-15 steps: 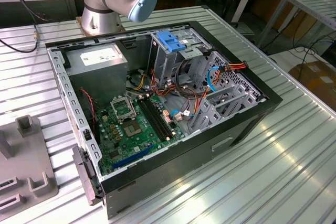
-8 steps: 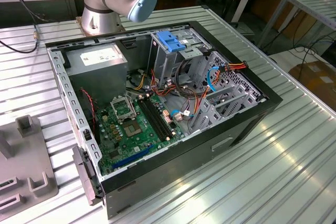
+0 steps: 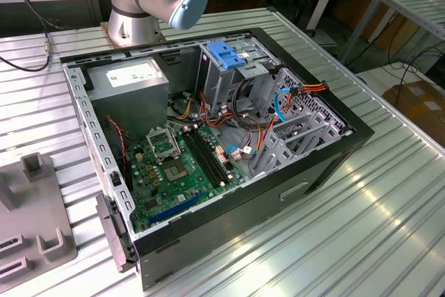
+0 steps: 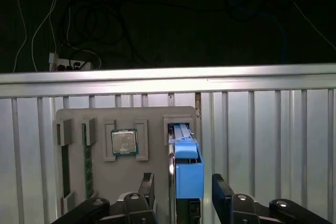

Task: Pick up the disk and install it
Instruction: 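Pick up the disk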

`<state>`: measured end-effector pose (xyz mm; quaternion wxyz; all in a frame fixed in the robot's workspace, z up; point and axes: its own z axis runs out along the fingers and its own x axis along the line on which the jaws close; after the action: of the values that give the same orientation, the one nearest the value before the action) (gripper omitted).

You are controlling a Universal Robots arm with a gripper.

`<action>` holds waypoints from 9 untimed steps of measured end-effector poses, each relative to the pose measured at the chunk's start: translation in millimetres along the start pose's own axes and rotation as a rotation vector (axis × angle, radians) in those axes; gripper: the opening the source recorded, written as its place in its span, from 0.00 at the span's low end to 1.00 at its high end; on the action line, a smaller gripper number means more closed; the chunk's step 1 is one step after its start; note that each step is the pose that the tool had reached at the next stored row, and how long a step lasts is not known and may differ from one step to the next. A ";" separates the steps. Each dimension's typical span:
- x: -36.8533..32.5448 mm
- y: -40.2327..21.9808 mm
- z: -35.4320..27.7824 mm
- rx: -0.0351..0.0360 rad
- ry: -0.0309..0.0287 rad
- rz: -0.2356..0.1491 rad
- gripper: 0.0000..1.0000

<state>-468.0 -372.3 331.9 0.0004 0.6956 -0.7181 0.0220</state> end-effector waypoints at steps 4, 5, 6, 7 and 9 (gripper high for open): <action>-0.3 0.3 5.8 0.0000 -0.0019 -0.001 0.56; -0.4 0.4 7.6 -0.0001 -0.0022 -0.001 0.56; -0.4 0.5 9.9 -0.0003 -0.0022 -0.001 0.56; -0.5 0.6 12.9 -0.0013 -0.0022 -0.001 0.56; -0.6 0.7 17.8 -0.0033 -0.0026 -0.001 0.56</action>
<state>-468.1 -372.2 314.1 0.0006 0.6960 -0.7178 0.0199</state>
